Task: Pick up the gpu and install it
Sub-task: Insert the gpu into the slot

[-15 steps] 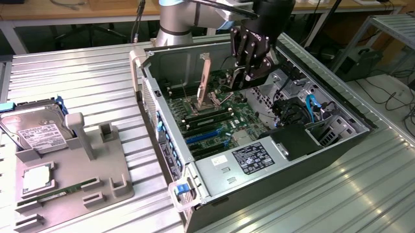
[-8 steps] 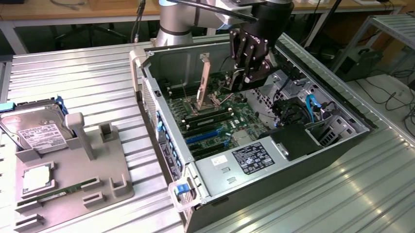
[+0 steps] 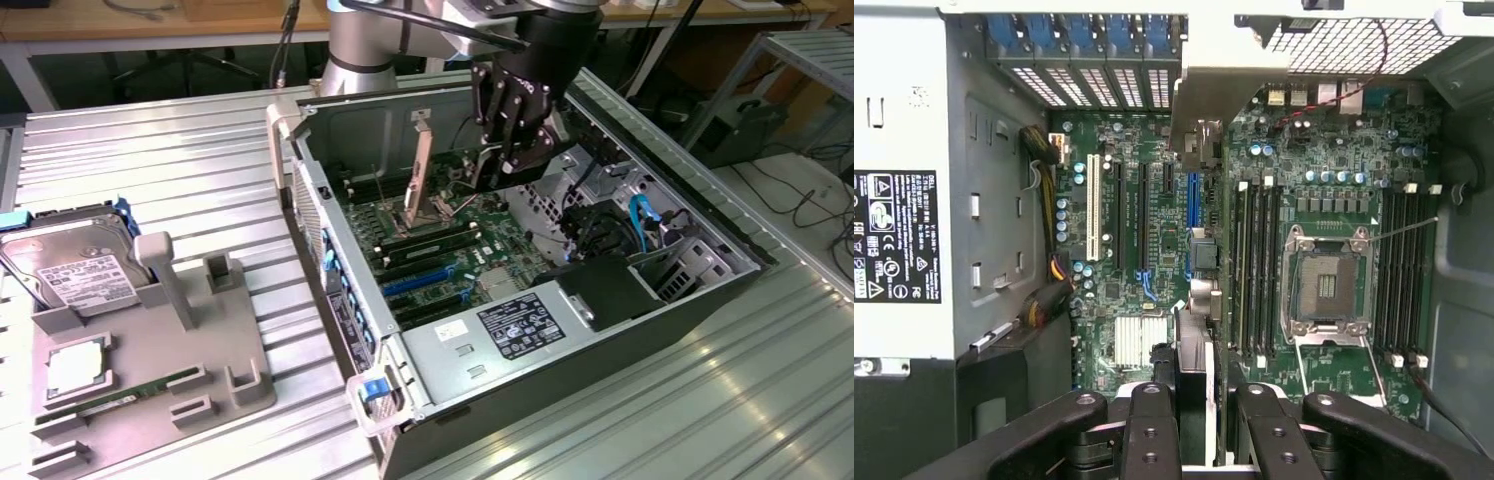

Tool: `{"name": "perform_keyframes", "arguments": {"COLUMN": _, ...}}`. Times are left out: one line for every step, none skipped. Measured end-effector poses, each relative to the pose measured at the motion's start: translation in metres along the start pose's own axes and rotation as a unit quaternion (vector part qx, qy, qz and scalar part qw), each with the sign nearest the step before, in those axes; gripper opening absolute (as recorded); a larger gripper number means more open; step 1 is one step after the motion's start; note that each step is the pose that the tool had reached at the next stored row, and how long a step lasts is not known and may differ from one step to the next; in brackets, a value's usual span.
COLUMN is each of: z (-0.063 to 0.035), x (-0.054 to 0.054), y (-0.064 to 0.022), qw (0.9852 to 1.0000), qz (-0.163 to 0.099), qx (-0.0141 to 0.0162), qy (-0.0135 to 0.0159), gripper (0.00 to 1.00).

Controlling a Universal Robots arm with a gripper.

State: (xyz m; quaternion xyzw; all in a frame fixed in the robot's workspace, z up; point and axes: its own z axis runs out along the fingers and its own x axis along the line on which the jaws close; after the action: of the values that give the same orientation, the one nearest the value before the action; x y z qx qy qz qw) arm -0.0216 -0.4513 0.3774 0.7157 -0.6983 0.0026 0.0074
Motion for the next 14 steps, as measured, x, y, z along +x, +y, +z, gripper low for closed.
{"name": "perform_keyframes", "arguments": {"z": 0.0005, "x": 0.0, "y": 0.0, "qw": 1.0, "qz": 0.0, "qx": 0.0, "qy": 0.0, "gripper": 0.28}}
{"name": "perform_keyframes", "arguments": {"z": 0.001, "x": 0.0, "y": 0.0, "qw": 1.0, "qz": 0.0, "qx": 0.0, "qy": 0.0, "gripper": 0.28}}
{"name": "perform_keyframes", "arguments": {"z": 0.0019, "x": 0.0, "y": 0.0, "qw": 1.0, "qz": 0.0, "qx": 0.0, "qy": 0.0, "gripper": 0.28}}
{"name": "perform_keyframes", "arguments": {"z": 0.0023, "x": 0.0, "y": 0.0, "qw": 1.0, "qz": 0.0, "qx": 0.0, "qy": 0.0, "gripper": 0.28}}
{"name": "perform_keyframes", "arguments": {"z": 0.0027, "x": 0.0, "y": 0.0, "qw": 1.0, "qz": 0.0, "qx": 0.0, "qy": 0.0, "gripper": 0.28}}
{"name": "perform_keyframes", "arguments": {"z": 0.0031, "x": -0.0001, "y": 0.0, "qw": 1.0, "qz": 0.0, "qx": 0.0, "qy": 0.0, "gripper": 0.28}}
{"name": "perform_keyframes", "arguments": {"z": 0.0035, "x": -0.0001, "y": 0.0, "qw": 1.0, "qz": 0.0, "qx": 0.0, "qy": 0.0, "gripper": 0.28}}
{"name": "perform_keyframes", "arguments": {"z": 0.0038, "x": -0.0001, "y": 0.0, "qw": 1.0, "qz": 0.0, "qx": 0.0, "qy": 0.0, "gripper": 0.28}}
{"name": "perform_keyframes", "arguments": {"z": 0.0041, "x": -0.0001, "y": 0.0, "qw": 1.0, "qz": 0.0, "qx": 0.0, "qy": 0.0, "gripper": 0.28}}
{"name": "perform_keyframes", "arguments": {"z": 0.0044, "x": -0.0001, "y": 0.0, "qw": 1.0, "qz": 0.0, "qx": 0.0, "qy": 0.0, "gripper": 0.28}}
{"name": "perform_keyframes", "arguments": {"z": 0.0047, "x": -0.0001, "y": 0.0, "qw": 1.0, "qz": 0.0, "qx": 0.0, "qy": 0.0, "gripper": 0.28}}
{"name": "perform_keyframes", "arguments": {"z": 0.0049, "x": -0.0001, "y": 0.0, "qw": 1.0, "qz": 0.0, "qx": 0.0, "qy": 0.0, "gripper": 0.28}}
{"name": "perform_keyframes", "arguments": {"z": 0.0051, "x": -0.0001, "y": 0.0, "qw": 1.0, "qz": 0.0, "qx": 0.0, "qy": 0.0, "gripper": 0.28}}
{"name": "perform_keyframes", "arguments": {"z": 0.0054, "x": -0.0001, "y": 0.0, "qw": 1.0, "qz": 0.0, "qx": 0.0, "qy": 0.0, "gripper": 0.28}}
